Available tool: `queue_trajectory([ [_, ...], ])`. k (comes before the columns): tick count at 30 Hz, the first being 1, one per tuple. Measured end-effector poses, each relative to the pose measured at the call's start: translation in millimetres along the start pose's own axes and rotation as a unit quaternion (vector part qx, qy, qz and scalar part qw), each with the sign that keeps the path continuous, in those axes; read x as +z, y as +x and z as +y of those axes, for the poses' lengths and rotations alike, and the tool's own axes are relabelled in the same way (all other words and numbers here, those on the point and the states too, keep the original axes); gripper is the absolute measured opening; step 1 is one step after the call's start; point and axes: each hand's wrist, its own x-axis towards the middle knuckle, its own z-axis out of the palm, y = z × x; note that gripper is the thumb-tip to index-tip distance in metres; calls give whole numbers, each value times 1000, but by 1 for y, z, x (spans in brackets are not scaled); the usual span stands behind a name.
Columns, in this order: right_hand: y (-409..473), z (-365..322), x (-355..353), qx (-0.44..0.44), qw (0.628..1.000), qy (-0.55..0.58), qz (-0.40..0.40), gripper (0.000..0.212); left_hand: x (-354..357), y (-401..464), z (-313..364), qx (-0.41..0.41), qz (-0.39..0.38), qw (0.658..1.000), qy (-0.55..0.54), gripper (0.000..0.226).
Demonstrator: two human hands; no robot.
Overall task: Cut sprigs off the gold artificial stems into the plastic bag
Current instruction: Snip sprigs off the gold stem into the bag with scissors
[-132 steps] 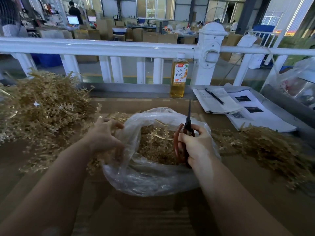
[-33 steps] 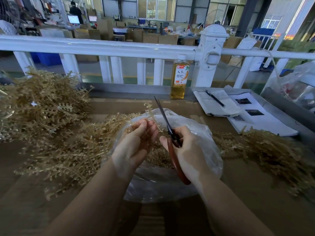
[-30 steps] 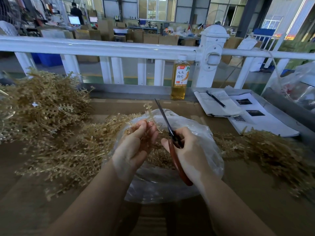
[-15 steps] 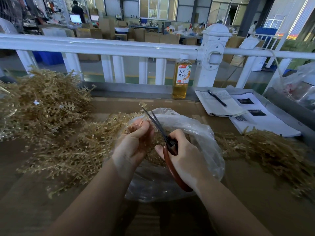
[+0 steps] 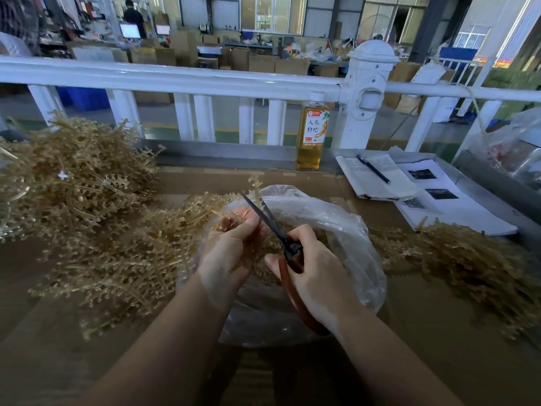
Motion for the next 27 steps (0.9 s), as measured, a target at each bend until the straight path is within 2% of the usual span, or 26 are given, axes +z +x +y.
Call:
queue_trajectory([
  [3, 0, 1, -2, 0, 1000, 2, 2, 30, -2, 1, -1, 12, -8, 1000, 8, 5],
  [7, 1, 0, -4, 9, 1000, 5, -7, 29, -2, 1, -1, 21, -17, 1000, 7, 17],
  [10, 4, 0, -8, 29, 999, 45, -3, 28, -3, 2, 1, 26, -40, 999, -5, 13],
  [13, 8, 1, -12, 49, 996, 71, -6, 26, -3, 1, 2, 30, -62, 997, 19, 22],
  [20, 10, 3, -12, 60, 995, 84, -5, 26, -5, -3, 5, 61, -32, 994, 85, 11],
  [27, 7, 3, -11, 44, 995, 80, 37, 23, -4, -2, 8, 74, -15, 994, 79, 10],
])
